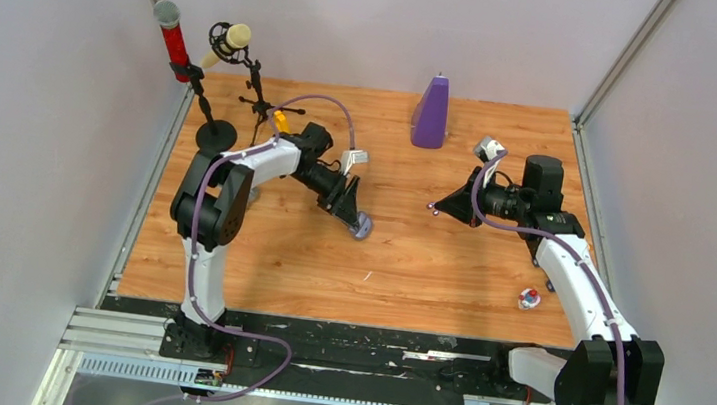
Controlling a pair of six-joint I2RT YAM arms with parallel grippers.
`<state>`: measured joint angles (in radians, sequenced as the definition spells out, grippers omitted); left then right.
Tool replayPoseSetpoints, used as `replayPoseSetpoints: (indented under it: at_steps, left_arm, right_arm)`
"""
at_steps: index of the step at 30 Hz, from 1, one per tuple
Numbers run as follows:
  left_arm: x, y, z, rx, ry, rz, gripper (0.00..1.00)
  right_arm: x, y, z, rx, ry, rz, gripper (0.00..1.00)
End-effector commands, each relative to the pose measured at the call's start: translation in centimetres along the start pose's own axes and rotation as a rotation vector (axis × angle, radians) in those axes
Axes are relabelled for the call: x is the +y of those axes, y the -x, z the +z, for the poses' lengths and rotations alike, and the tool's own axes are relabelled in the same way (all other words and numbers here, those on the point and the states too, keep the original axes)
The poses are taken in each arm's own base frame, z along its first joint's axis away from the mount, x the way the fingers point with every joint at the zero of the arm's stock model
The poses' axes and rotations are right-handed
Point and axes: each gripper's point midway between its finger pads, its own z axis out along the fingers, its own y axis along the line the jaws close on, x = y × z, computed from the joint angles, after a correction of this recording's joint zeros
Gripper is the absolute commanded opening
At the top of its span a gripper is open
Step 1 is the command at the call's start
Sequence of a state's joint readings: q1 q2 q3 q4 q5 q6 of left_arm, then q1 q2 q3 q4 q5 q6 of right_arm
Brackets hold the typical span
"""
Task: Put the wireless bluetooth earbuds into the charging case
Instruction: Pick up the charging case at the center of the board.
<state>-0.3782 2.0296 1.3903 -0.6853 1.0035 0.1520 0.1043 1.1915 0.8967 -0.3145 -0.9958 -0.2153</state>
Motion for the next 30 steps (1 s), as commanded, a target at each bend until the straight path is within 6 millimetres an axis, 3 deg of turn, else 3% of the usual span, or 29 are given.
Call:
replayPoseSetpoints:
  at_steps: [1,9,16,30]
  left_arm:
    - [-2.8,-0.1,-0.4,0.021,-0.002,0.102,0.71]
    - [-3.5,-1.5,0.9,0.077,0.001,0.117,0.71]
    - [-4.2,-1.0,1.6,0.065,0.012,0.132,0.72]
    - [-5.7,-1.8,5.4,0.149,0.048,0.201,0.76]
  right_arm:
    - [-0.4,1.1,0.1,-0.027,-0.004,-0.067,0.00]
    - [-0.3,1.2,0.1,-0.029,-0.005,-0.071,0.00]
    - [-0.3,1.1,0.1,-0.028,-0.005,-0.071,0.00]
    - [-0.3,1.3,0.0,-0.031,-0.011,-0.085,0.00]
